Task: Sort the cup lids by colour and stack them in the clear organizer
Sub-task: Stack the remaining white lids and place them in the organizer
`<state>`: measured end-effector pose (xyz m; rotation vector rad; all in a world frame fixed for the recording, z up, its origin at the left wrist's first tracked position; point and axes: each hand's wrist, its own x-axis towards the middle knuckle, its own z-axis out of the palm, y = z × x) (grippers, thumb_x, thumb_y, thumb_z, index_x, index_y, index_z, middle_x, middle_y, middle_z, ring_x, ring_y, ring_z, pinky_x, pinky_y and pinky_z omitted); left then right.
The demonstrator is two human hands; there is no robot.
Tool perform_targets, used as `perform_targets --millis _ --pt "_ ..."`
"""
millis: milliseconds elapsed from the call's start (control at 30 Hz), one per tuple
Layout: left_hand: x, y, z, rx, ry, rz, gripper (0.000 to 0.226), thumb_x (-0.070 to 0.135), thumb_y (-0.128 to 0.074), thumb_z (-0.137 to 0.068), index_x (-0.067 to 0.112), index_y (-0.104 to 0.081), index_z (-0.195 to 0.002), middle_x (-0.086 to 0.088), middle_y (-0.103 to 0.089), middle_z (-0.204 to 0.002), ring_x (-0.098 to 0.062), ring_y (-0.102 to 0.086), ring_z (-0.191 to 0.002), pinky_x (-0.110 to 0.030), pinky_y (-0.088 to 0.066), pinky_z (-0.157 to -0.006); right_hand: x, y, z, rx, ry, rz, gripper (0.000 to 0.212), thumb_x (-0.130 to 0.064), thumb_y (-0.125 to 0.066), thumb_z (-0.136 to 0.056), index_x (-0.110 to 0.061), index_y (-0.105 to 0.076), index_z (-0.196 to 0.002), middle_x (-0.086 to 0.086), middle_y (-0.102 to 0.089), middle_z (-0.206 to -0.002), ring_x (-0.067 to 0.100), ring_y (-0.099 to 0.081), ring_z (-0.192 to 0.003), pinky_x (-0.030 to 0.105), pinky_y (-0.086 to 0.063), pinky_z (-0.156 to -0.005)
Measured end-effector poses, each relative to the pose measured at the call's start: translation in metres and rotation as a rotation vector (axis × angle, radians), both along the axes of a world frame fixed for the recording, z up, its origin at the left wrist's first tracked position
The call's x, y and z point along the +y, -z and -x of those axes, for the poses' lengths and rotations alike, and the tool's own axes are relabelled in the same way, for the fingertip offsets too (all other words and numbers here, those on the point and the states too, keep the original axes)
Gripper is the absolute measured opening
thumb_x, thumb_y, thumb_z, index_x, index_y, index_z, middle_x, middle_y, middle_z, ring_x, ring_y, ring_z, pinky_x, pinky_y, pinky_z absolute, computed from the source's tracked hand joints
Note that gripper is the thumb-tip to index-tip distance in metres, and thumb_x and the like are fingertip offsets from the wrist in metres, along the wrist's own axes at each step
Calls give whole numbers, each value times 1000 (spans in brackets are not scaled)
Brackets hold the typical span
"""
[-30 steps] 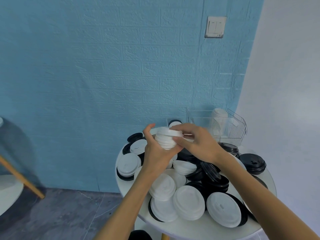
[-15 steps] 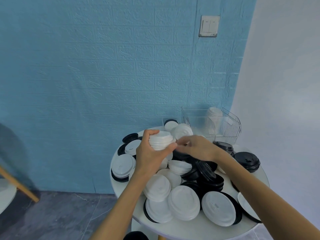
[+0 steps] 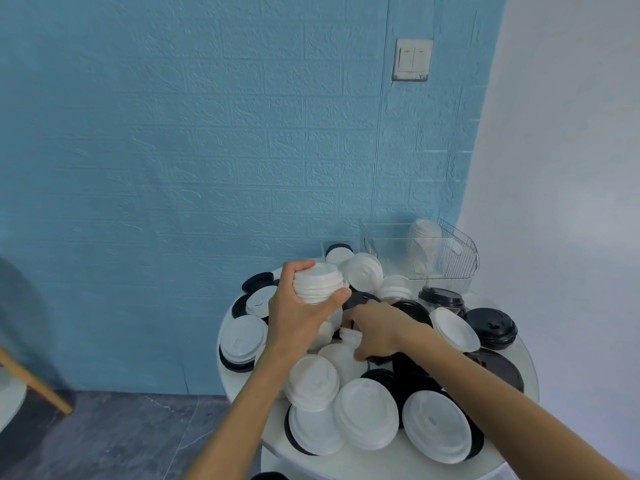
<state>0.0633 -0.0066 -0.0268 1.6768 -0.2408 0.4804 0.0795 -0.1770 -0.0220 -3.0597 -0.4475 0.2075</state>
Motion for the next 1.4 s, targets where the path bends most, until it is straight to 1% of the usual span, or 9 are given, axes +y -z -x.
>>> perform_targets --millis 300,433,567,667,833,967,1100,1233,1400 --pt "-1 -1 0 -26 33 15 63 44 -95 -61 43 -56 -111 36 -59 -106 4 -60 -98 -33 -57 -86 -30 -43 4 -253 88 -459 47 -34 -69 -92 -27 -51 -134 5 -66 -111 25 -61 -101 37 -48 -90" --pt "-7 -3 6 -17 74 -13 63 43 -95 -62 44 -56 -111 26 -63 -108 3 -61 -97 -18 -53 -79 -29 -78 14 -415 118 -1025 38 -21 -69 -95 -19 -56 -131 4 -66 -109 20 -64 -98 36 -54 -89" --pt "-15 -6 12 -15 124 -29 73 34 -95 -66 41 -49 -122 20 -63 -113 8 -60 -95 -11 -50 -74 -13 -91 20 -72 142 -1531 30 -14 -63 -98 -7 -64 -128 9 -70 -110 18 -67 -96 31 -59 -78" --pt "-18 -7 13 -24 130 -59 88 38 -97 -63 45 -40 -131 18 -64 -120 5 -63 -101 -21 -55 -84 -2 -86 17 13 203 -1452 28 -18 -63 -97 -2 -70 -119 10 -70 -104 19 -65 -94 25 -57 -74" --pt "-21 -13 16 -22 137 37 115 29 -97 -65 49 -23 -150 20 -63 -115 6 -65 -98 -14 -53 -78 8 -73 11 1 233 -1176 33 -28 -61 -96 1 -71 -110 4 -64 -88 15 -58 -83 30 -45 -79" --pt "-22 -14 20 -55 125 -43 81 34 -96 -64 49 -48 -127 31 -63 -108 5 -63 -96 -13 -51 -74 3 -76 14 55 178 -1166 33 -25 -61 -99 4 -69 -110 4 -64 -82 6 -62 -70 17 -49 -62" --pt "-21 -12 17 -51 111 -49 67 33 -96 -64 41 -51 -113 19 -64 -103 1 -63 -88 -15 -51 -65 -14 -72 18 53 189 -1131 39 -48 -58 -99 -17 -67 -122 4 -74 -110 18 -72 -95 23 -57 -77" --pt "-20 -12 12 -25 115 -17 65 23 -95 -67 36 -51 -114 16 -61 -103 10 -61 -73 -13 -50 -57 -79 -66 23 -94 302 -919 31 -42 -62 -98 -21 -67 -121 0 -71 -112 11 -66 -86 21 -54 -73" --pt "-27 -12 10 -55 134 -33 70 27 -96 -65 37 -51 -117 18 -59 -109 12 -58 -84 -11 -50 -62 -147 -42 34 70 261 -454 71 -52 -73 -88 -28 -44 -148 -11 -50 -146 7 -49 -132 31 -38 -114"
